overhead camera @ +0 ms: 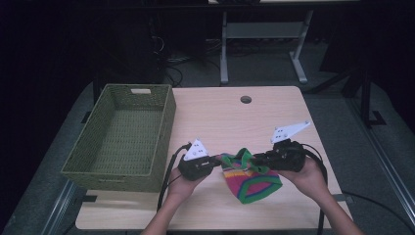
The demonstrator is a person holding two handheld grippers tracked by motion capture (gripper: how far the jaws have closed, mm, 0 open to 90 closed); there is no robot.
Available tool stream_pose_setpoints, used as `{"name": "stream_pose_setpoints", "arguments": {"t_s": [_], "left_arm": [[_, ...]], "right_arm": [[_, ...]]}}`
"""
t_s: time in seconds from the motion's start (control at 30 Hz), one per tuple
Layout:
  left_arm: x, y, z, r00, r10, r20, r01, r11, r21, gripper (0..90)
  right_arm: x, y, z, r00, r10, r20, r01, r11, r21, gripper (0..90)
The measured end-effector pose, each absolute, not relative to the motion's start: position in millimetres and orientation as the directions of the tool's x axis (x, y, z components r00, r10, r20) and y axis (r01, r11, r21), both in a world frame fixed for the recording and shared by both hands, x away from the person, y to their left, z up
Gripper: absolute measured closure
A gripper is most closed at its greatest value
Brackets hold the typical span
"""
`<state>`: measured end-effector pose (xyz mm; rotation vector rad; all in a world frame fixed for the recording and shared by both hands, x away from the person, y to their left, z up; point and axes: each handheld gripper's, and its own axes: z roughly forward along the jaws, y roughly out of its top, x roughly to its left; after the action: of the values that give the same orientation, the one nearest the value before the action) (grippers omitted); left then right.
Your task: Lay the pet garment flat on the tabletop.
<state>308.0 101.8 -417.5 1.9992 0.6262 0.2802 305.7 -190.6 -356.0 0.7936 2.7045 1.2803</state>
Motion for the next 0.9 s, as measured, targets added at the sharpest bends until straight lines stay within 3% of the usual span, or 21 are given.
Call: {"name": "stream_pose_setpoints", "arguments": {"t_s": [0.57, 0.9], "left_arm": [[353.2, 88.3, -412.0, 0.812, 0.581, -0.053, 0.397, -0.483, 0.78, 82.6], [372.6, 76.3, -421.6, 0.793, 0.604, -0.078, 0.427, -0.46, 0.779, 82.4]], "right_arm": [[348.6, -189.9, -372.7, -0.805, 0.568, 0.169, 0.5, 0.496, 0.71, 81.3], [355.7, -199.9, -383.1, -0.784, 0.595, 0.176, 0.526, 0.487, 0.698, 81.2]]}}
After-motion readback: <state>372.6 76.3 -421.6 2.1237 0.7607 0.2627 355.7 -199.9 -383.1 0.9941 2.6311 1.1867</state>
